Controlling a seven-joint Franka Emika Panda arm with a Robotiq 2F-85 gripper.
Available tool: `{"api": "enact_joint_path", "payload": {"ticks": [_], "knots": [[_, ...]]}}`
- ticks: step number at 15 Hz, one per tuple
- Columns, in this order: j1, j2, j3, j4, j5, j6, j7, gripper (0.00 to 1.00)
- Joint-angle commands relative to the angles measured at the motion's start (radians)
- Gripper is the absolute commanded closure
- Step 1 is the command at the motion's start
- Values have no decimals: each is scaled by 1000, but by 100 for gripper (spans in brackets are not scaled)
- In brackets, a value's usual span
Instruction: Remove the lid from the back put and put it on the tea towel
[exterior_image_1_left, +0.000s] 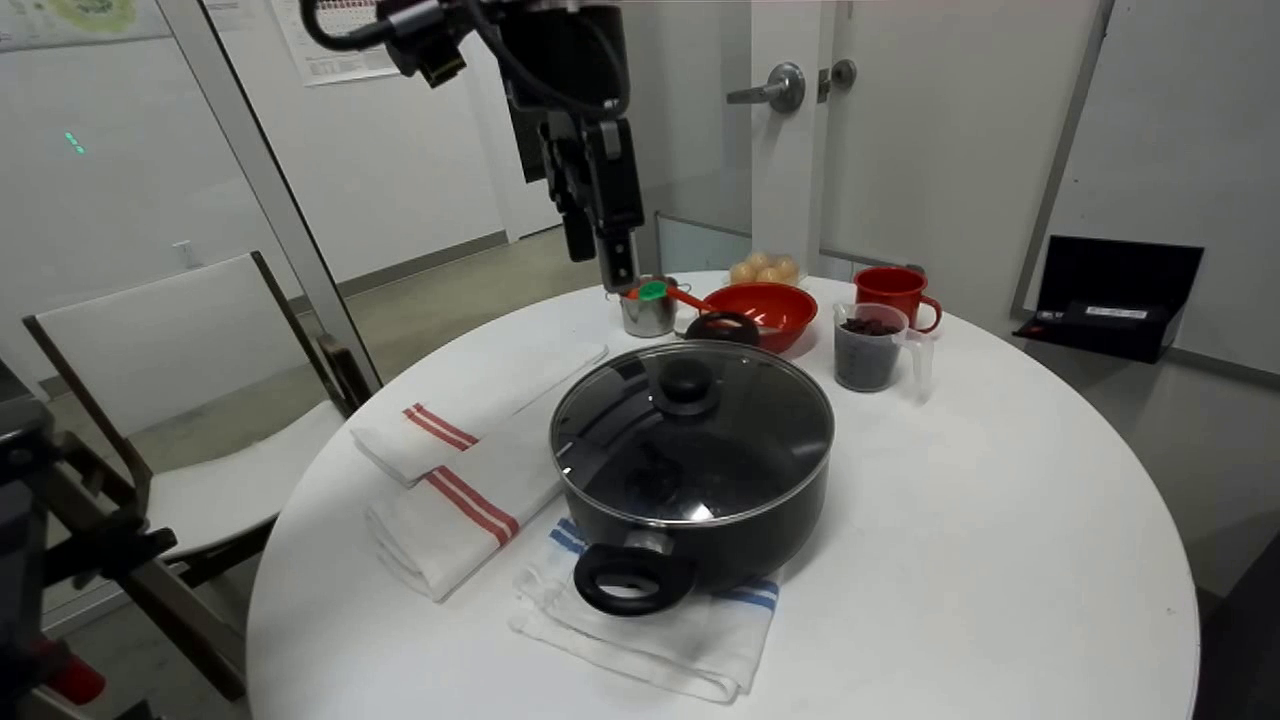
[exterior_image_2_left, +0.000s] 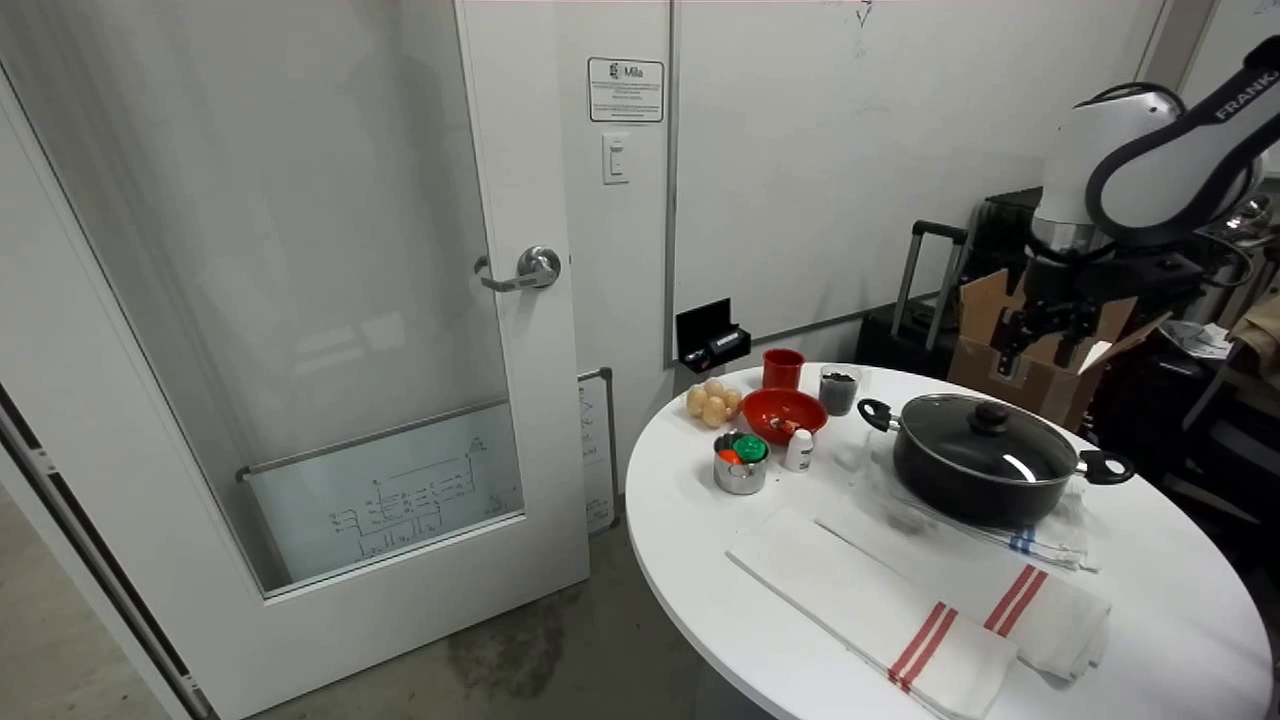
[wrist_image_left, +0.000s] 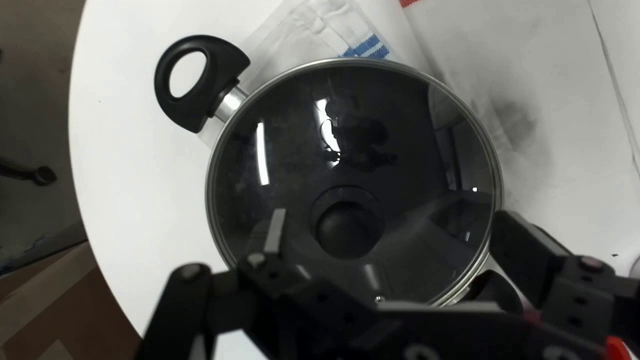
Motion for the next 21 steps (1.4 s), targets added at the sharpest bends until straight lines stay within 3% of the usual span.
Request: {"api": "enact_joint_path", "payload": {"ticks": [1,8,21], "knots": [[-10,100,-11,106,107,8,-75,0],[-39,217,-12,192,208,1,-124,0],[-46,359,-35,323,216,-19,-119,0]]}}
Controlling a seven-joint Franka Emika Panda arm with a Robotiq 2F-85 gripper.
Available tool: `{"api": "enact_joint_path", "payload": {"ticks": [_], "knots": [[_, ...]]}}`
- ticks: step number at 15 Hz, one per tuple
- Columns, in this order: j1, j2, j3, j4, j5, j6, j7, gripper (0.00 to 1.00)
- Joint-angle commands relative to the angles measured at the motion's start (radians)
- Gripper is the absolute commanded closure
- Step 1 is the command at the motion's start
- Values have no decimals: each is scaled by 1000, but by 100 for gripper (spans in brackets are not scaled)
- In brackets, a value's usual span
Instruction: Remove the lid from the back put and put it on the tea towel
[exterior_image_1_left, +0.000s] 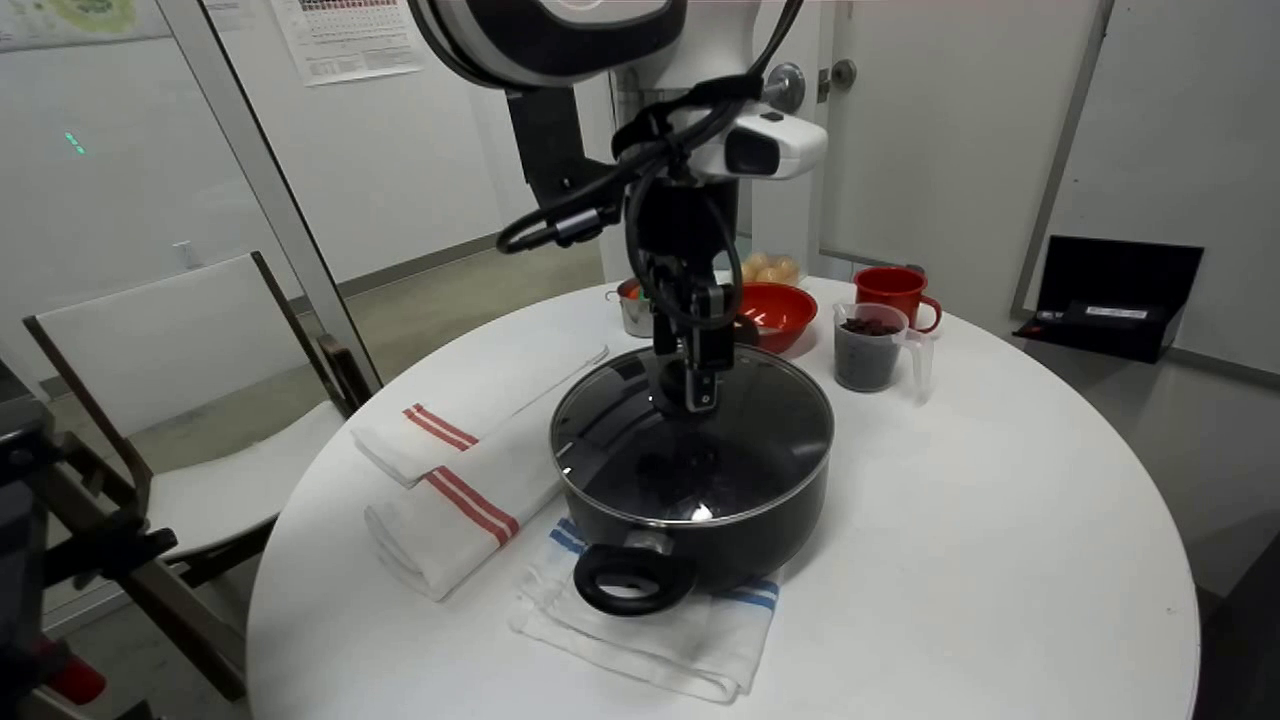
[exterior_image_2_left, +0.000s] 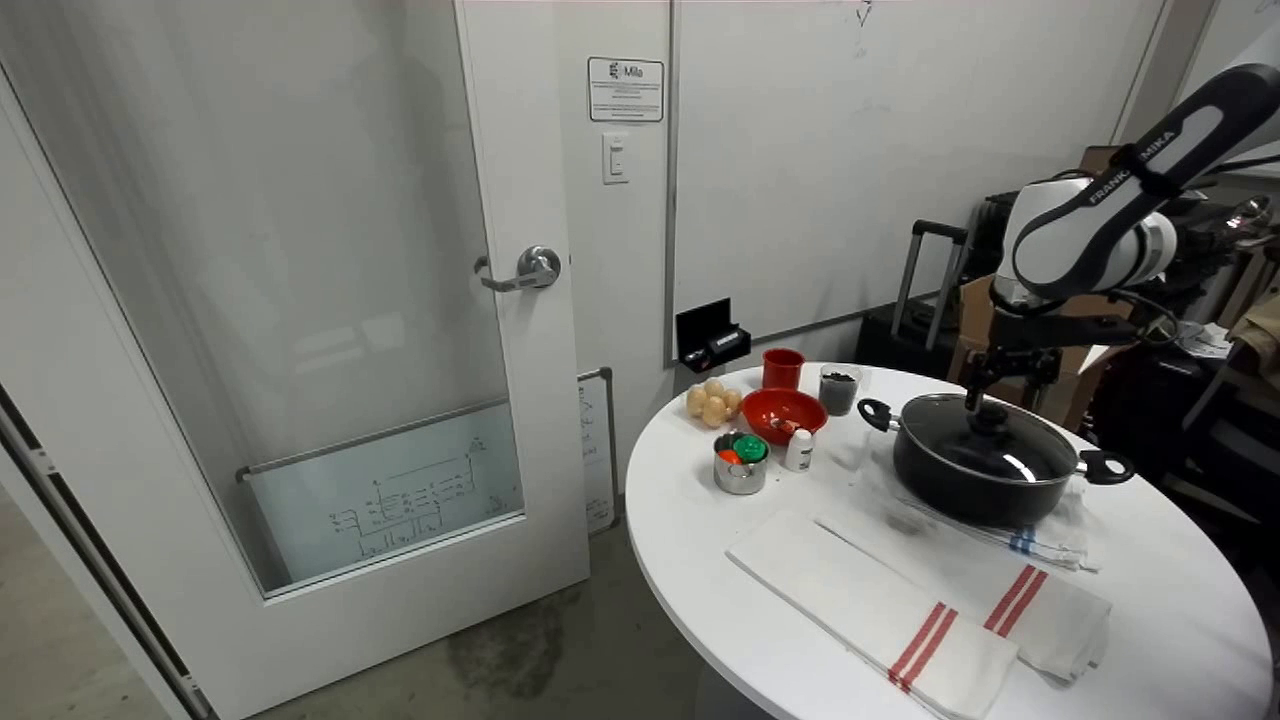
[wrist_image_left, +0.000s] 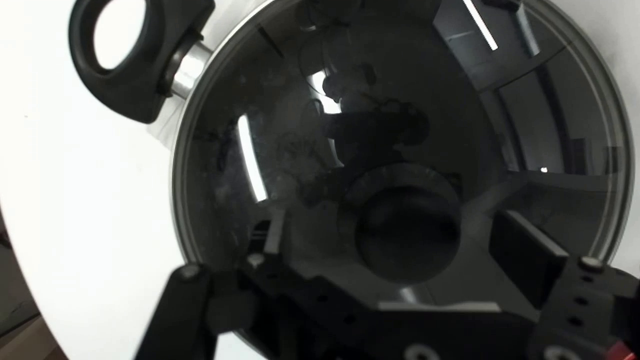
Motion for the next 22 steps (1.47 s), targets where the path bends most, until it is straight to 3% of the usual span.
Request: {"api": "enact_joint_path", "payload": {"ticks": [1,2,4,9,17,22], "knots": [[1,42,-5,58,29,-17,-27,0],[0,47,-4,62,30,-16,-27,25],[1,50,-4,67,30,-16,-28,33],[3,49,1,71,35,-16,-28,72],[28,-37,-9,-12,29,-10,-8,75],[81,-139,-28,-101,10,-21,15,75]]}}
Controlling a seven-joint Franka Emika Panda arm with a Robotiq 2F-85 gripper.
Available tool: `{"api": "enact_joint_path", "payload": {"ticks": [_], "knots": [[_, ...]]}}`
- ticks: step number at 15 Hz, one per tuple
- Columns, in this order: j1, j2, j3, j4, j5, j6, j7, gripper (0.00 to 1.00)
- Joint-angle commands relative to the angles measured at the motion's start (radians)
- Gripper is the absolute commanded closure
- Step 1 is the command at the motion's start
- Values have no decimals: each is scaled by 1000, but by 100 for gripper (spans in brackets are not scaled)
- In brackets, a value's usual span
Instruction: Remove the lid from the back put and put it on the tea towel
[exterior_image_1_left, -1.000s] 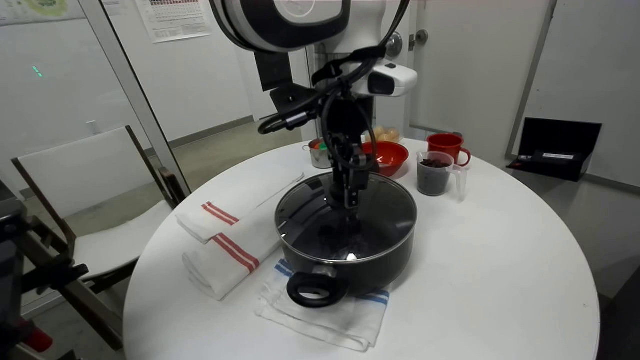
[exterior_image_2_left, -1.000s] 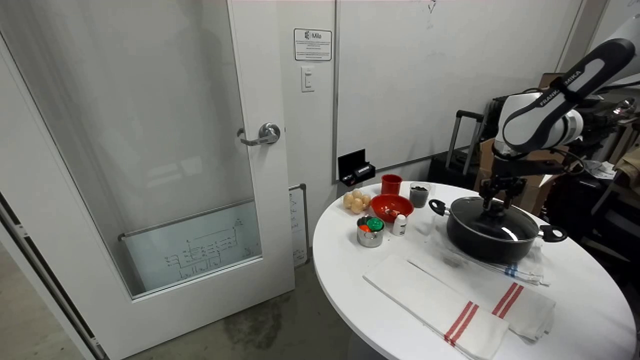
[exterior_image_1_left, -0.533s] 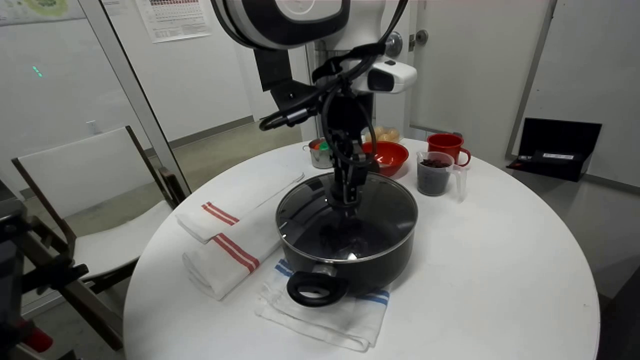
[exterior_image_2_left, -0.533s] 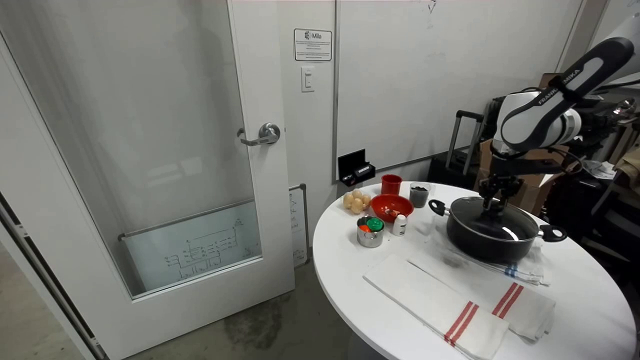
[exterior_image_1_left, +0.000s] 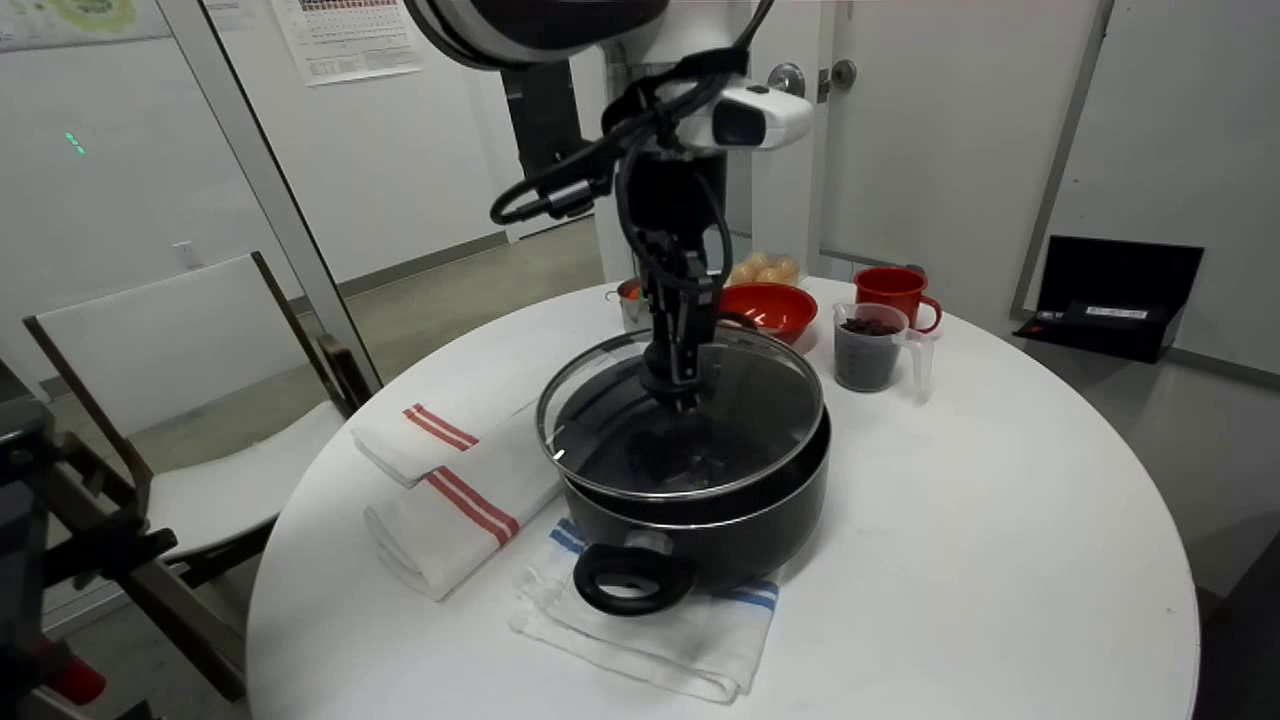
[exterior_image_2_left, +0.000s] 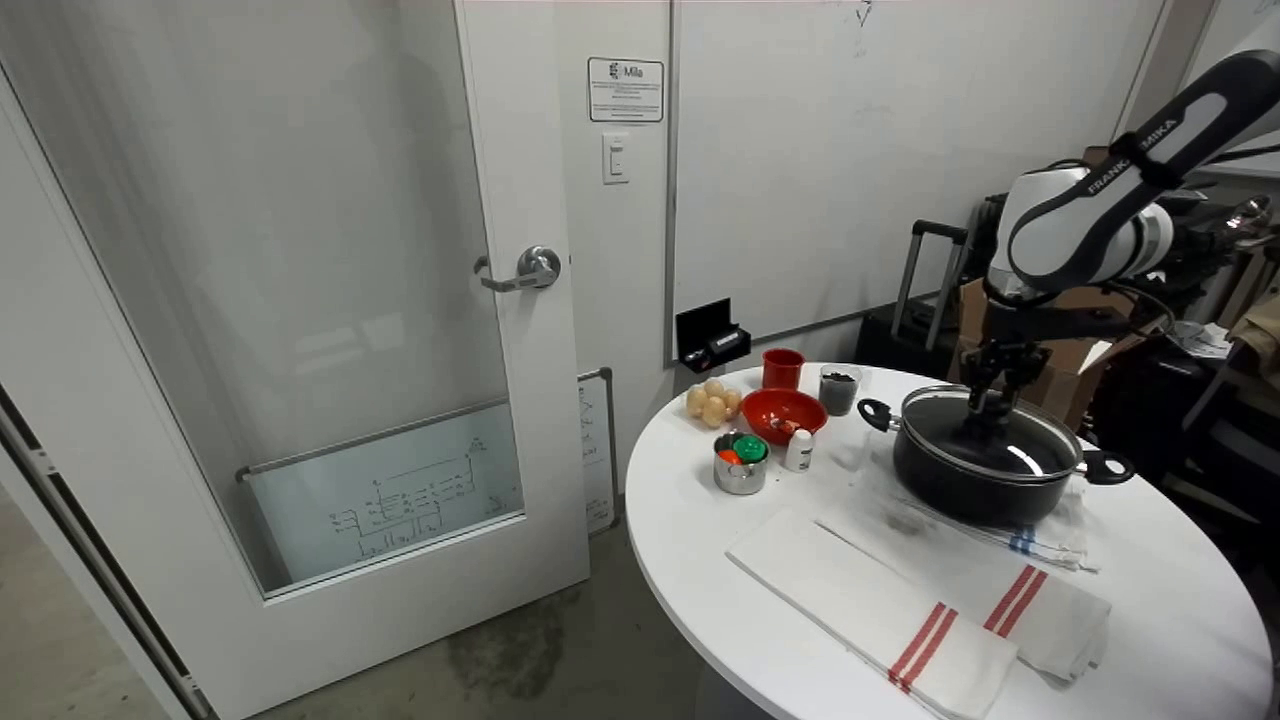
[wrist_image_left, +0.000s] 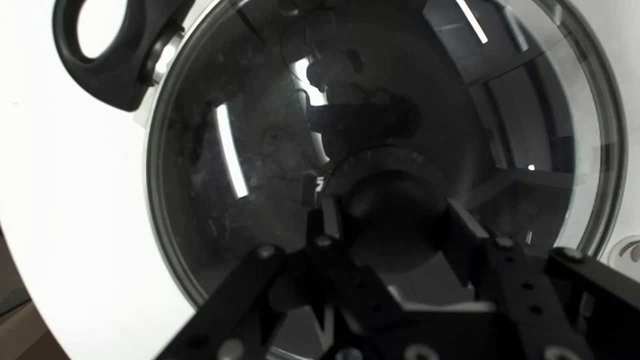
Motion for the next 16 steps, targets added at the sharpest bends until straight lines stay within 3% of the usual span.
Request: {"api": "enact_joint_path", "payload": {"ticks": [1,8,16], "knots": [[58,-136,-20,-113,-2,-19,19,75],[163,-242,-9,-176,-45,-38,39,75],[326,-158,23,-84,-139,-116,127,75]]}}
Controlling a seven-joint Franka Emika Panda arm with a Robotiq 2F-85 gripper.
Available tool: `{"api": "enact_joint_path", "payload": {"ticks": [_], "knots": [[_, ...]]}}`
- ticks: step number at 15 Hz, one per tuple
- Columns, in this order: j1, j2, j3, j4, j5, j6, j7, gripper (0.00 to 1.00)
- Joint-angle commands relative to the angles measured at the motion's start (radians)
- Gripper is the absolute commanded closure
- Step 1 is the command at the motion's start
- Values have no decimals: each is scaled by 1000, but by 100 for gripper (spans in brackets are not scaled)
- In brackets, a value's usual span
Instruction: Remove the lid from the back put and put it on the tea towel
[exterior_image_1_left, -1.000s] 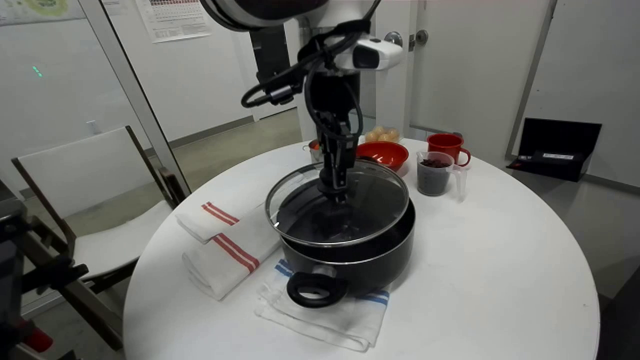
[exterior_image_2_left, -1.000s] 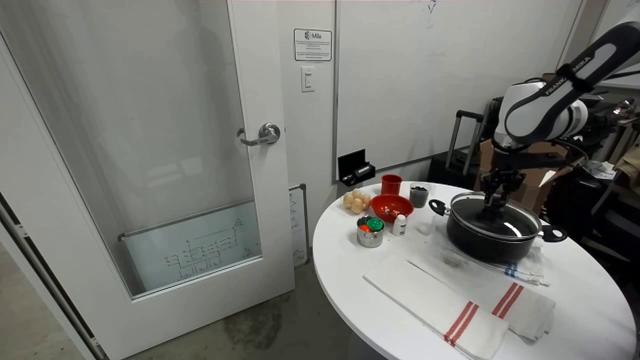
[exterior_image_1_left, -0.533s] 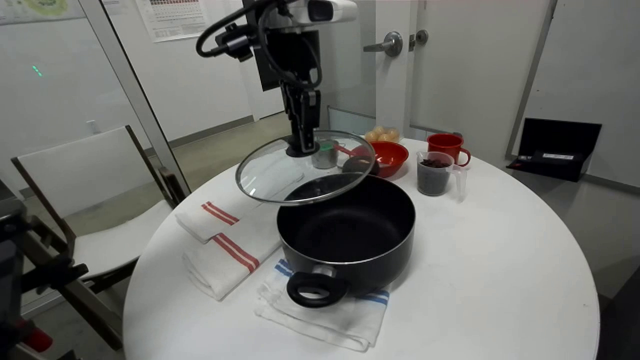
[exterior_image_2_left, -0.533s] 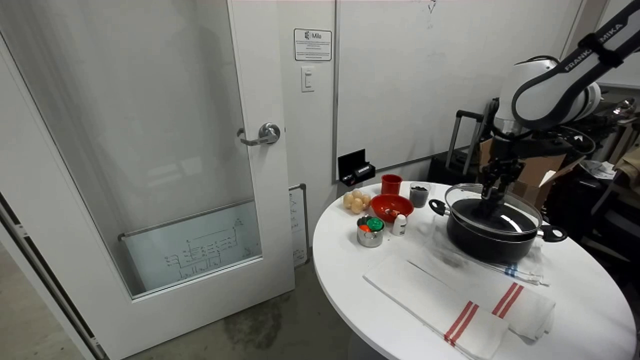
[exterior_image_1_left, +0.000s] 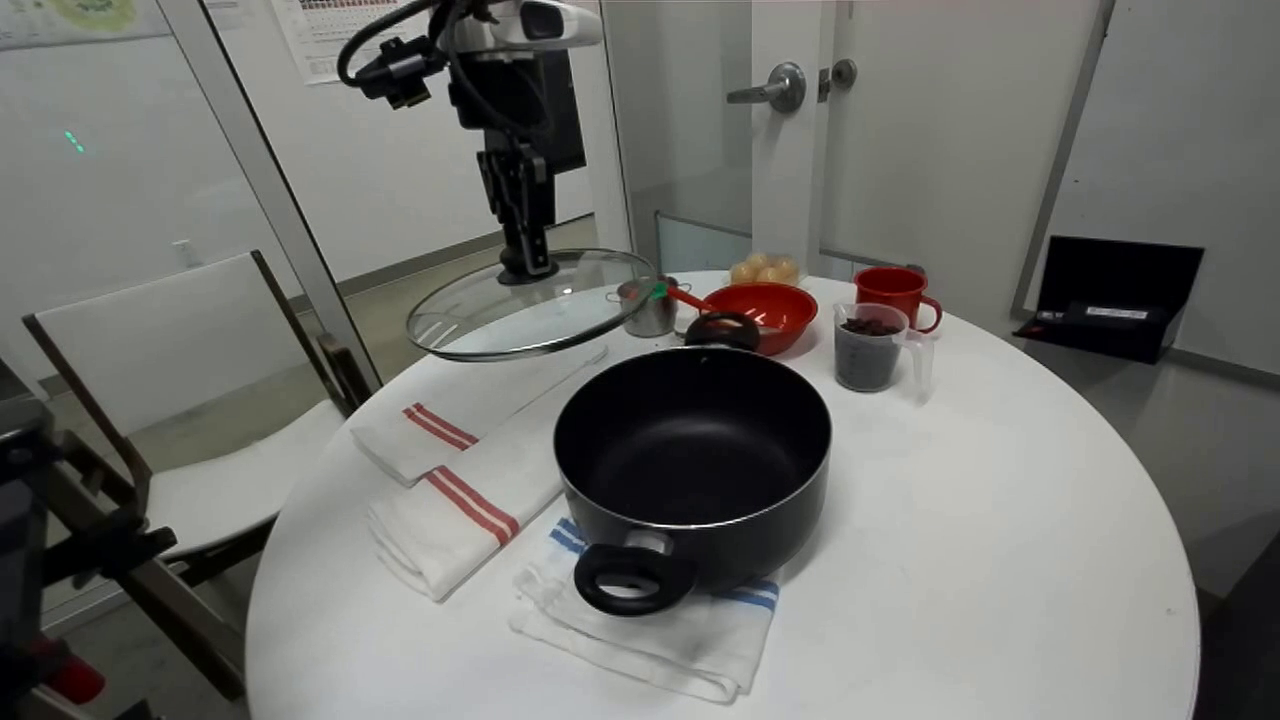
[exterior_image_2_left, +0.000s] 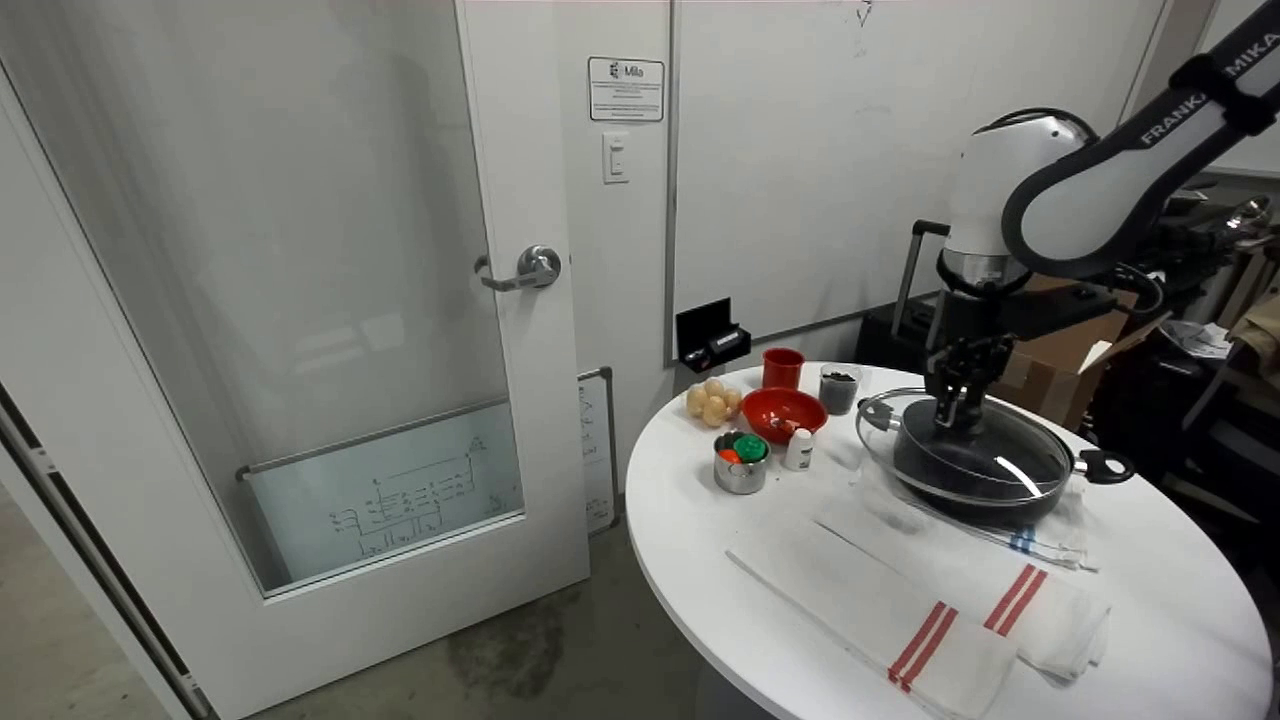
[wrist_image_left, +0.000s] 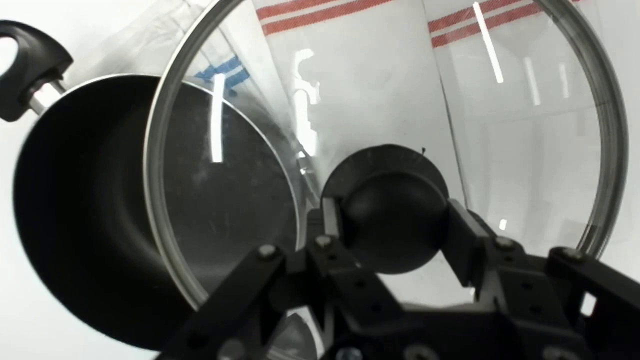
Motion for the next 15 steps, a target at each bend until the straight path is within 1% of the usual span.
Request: {"api": "enact_joint_path", "payload": {"ticks": [1,3,6,11,15], "knots": [[60,47,8,69,-49,-53,52,75],[85,84,15,102,-59,-52,62,75],[103,154,28,162,-48,-41,62,75],[97,270,54,253,-19,-28,43,75],[83,339,75,292,8,-5,23,75]]}}
